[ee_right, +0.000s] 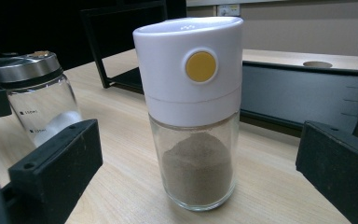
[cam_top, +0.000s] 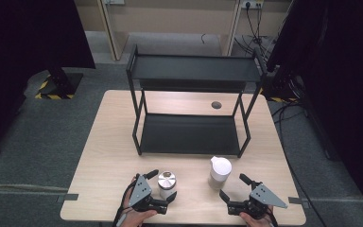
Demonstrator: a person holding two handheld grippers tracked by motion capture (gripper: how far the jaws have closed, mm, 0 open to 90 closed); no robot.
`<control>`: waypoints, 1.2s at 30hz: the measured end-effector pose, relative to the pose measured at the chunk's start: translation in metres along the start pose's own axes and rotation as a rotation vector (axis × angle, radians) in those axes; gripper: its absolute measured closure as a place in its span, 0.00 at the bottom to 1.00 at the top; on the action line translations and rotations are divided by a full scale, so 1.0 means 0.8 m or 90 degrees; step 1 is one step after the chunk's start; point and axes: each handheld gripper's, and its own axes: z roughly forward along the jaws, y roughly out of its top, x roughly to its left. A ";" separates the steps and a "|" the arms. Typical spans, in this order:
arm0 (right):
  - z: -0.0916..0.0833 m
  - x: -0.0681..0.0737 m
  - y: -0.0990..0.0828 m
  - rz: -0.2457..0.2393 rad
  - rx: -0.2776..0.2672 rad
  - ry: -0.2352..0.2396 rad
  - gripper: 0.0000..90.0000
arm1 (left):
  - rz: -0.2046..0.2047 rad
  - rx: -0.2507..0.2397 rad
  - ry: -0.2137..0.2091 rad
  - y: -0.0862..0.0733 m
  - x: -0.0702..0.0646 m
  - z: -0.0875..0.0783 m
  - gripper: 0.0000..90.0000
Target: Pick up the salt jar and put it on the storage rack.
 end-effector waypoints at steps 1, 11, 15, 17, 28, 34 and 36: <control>0.000 0.000 0.000 0.000 0.000 0.000 0.00 | 0.000 0.000 0.000 0.000 0.000 0.000 0.00; 0.000 0.000 0.000 0.000 -0.001 0.000 0.00 | 0.002 0.005 -0.002 0.000 -0.002 0.008 0.03; -0.001 -0.001 0.000 0.000 -0.002 -0.001 0.00 | 0.000 0.008 -0.001 0.001 -0.002 0.010 0.06; -0.001 -0.001 0.000 0.000 -0.002 -0.001 0.00 | 0.000 0.012 0.001 0.001 -0.002 0.012 0.08; -0.002 -0.001 0.000 0.002 -0.003 -0.001 0.01 | 0.001 0.021 0.002 0.001 0.000 0.016 0.22; -0.002 -0.001 0.001 0.003 -0.001 -0.003 0.01 | 0.005 0.025 -0.006 0.002 0.002 0.016 0.33; -0.002 -0.002 0.001 0.004 -0.001 -0.003 0.01 | 0.005 0.025 -0.007 0.002 0.002 0.016 0.34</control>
